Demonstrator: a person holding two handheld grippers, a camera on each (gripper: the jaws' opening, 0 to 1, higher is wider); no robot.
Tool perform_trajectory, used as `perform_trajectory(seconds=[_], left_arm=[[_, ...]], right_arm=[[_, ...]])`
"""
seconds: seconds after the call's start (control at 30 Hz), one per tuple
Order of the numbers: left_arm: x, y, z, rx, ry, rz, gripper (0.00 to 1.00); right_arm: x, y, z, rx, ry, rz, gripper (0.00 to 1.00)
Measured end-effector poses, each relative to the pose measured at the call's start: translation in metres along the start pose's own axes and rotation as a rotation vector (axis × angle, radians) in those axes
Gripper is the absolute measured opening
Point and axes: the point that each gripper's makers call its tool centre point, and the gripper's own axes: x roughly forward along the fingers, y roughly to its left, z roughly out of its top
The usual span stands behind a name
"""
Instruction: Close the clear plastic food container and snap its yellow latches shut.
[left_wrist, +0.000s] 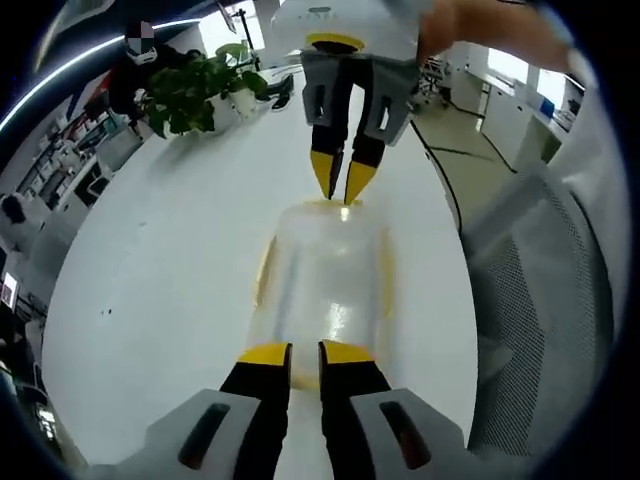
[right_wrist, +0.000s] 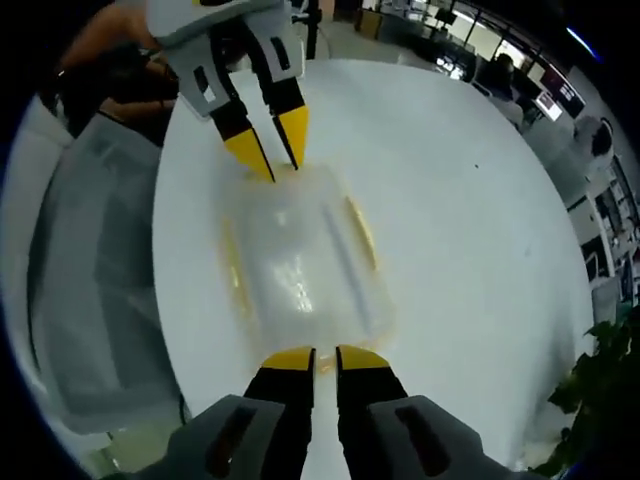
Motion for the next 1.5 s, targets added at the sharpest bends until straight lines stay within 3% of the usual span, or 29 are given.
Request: perform_trajectory(seconds=[0.57, 1.5], left_arm=[[0.013, -0.005, 0.013, 0.057, -0.015, -0.022, 0.0], [0.029, -0.014, 0.031, 0.07, -0.041, -0.071, 0.0]], right_arm=[[0.012, 0.002, 0.012, -0.041, -0.019, 0.023, 0.0], [0.027, 0.002, 0.033, -0.037, -0.067, 0.056, 0.0]])
